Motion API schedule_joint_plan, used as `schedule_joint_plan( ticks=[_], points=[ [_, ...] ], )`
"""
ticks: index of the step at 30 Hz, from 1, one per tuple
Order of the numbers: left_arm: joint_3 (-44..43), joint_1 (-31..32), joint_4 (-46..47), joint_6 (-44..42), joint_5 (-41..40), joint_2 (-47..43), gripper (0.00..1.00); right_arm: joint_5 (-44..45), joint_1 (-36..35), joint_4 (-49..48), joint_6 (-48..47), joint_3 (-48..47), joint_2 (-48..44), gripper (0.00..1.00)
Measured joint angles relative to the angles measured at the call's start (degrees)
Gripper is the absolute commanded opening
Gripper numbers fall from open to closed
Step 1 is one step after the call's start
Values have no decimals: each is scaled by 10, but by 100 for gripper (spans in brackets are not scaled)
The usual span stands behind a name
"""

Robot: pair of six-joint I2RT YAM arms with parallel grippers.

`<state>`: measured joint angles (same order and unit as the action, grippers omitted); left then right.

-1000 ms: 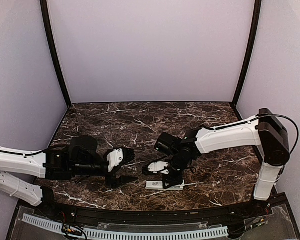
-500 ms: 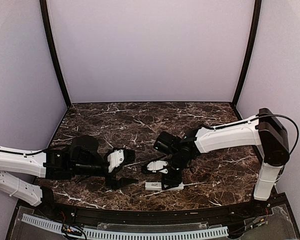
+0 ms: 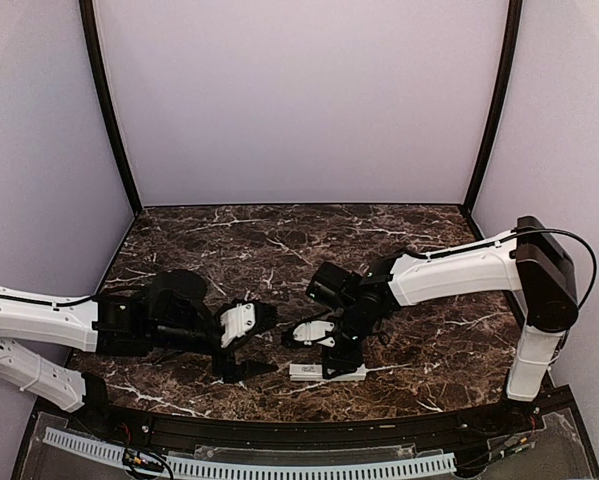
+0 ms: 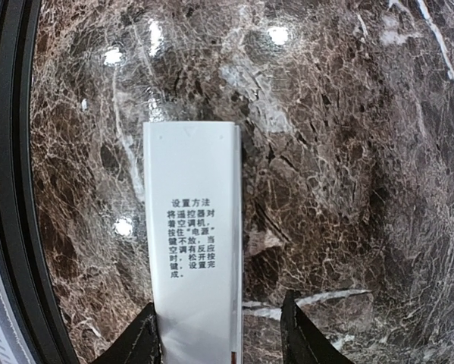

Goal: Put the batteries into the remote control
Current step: Load the battery cover onto the remote control without the battery cover.

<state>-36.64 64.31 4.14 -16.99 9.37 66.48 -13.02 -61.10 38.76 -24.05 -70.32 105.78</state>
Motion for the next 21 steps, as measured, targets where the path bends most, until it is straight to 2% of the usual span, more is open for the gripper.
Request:
schedule_joint_plan(
  ticks=[10,21],
  points=[
    [-10,0,-10,-5,3,12,84,0,0,0,-14,1,0,59],
    [-18,0,-12,-9,7,14,84,16,1,0,-18,1,13,59]
  ],
)
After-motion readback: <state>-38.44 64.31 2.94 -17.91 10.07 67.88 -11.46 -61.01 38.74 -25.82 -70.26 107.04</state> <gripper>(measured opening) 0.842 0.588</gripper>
